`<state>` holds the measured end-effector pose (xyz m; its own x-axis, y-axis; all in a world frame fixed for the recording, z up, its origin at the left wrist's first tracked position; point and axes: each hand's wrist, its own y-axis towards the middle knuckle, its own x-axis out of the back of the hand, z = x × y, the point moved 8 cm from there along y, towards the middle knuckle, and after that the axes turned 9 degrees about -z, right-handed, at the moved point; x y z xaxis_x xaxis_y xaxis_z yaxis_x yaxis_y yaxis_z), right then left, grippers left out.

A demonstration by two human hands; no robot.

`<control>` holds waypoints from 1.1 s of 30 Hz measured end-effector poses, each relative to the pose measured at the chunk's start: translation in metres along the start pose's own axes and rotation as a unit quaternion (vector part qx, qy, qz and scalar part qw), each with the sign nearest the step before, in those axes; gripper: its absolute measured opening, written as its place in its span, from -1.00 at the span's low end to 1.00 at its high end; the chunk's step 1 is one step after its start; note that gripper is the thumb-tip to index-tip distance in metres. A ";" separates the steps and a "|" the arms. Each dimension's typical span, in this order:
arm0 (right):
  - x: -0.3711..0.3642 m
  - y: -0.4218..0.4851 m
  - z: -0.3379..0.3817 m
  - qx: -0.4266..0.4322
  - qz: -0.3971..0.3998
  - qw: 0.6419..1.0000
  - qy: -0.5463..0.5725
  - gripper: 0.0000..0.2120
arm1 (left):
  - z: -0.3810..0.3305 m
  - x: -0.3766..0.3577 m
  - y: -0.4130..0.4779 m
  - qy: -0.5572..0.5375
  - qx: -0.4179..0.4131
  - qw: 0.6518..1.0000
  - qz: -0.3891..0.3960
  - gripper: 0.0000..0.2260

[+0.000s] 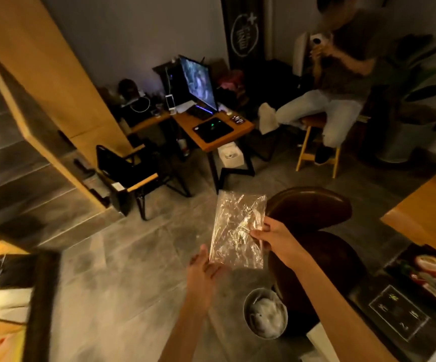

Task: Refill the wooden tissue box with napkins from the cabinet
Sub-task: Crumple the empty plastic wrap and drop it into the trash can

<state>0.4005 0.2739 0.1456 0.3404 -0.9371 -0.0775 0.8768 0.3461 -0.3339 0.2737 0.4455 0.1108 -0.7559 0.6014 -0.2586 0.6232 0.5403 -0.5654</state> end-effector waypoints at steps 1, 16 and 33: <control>-0.005 0.005 -0.002 -0.012 0.017 1.000 -0.003 -0.75 | -0.009 0.010 0.011 0.034 -0.016 0.999 0.000 -0.63; -0.022 0.085 -0.158 -0.253 -0.088 0.961 0.073 -0.62 | 0.015 -0.019 0.217 0.314 0.064 0.907 0.272 -0.75; -0.001 0.157 -0.532 -0.280 -0.189 0.941 0.008 -0.74 | 0.329 0.068 0.391 0.358 0.003 0.804 0.475 -0.71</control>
<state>0.3574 0.3045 -0.4070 0.0318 -0.9906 0.1331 0.6155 -0.0855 -0.7835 0.4001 0.5044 -0.3859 0.3714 0.9265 -0.0605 0.8484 -0.3651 -0.3833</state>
